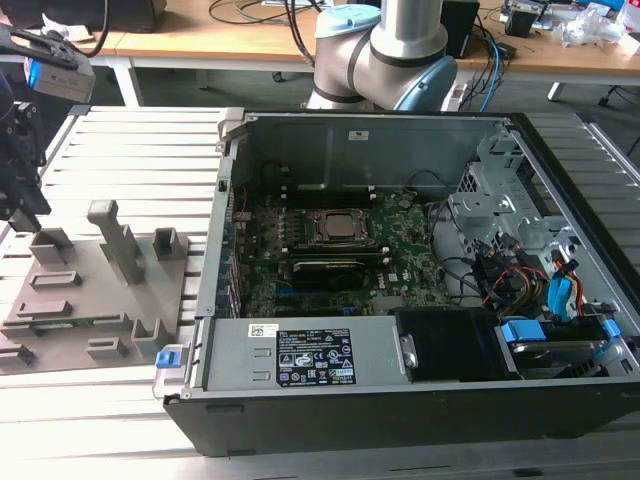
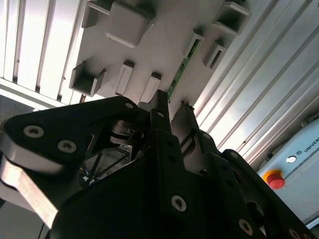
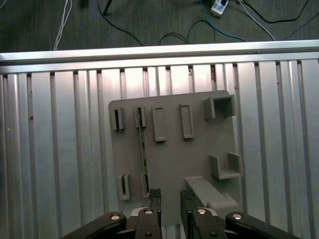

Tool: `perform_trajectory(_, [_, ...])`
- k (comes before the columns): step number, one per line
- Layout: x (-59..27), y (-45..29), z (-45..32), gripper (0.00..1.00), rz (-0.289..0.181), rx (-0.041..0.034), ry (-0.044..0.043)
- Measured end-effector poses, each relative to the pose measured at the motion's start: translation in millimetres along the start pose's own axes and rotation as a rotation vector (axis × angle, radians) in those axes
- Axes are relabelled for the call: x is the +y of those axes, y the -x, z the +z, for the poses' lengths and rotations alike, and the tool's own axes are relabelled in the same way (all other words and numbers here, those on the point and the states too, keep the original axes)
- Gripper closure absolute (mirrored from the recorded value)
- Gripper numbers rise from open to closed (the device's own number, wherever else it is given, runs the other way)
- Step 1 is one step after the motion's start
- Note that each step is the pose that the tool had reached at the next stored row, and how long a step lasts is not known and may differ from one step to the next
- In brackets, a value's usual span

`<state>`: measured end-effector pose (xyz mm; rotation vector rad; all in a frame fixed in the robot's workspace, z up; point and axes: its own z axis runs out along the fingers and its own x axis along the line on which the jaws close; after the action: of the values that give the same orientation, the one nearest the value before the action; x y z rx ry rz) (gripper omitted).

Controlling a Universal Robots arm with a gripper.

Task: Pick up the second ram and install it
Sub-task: 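Pick up the second ram and move it above second insertion slot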

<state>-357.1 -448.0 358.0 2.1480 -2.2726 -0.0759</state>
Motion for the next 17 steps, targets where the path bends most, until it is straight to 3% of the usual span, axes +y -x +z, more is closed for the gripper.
perform_trajectory(17, [-0.6,-0.3,11.7,0.70,0.000,0.0000,0.0001])
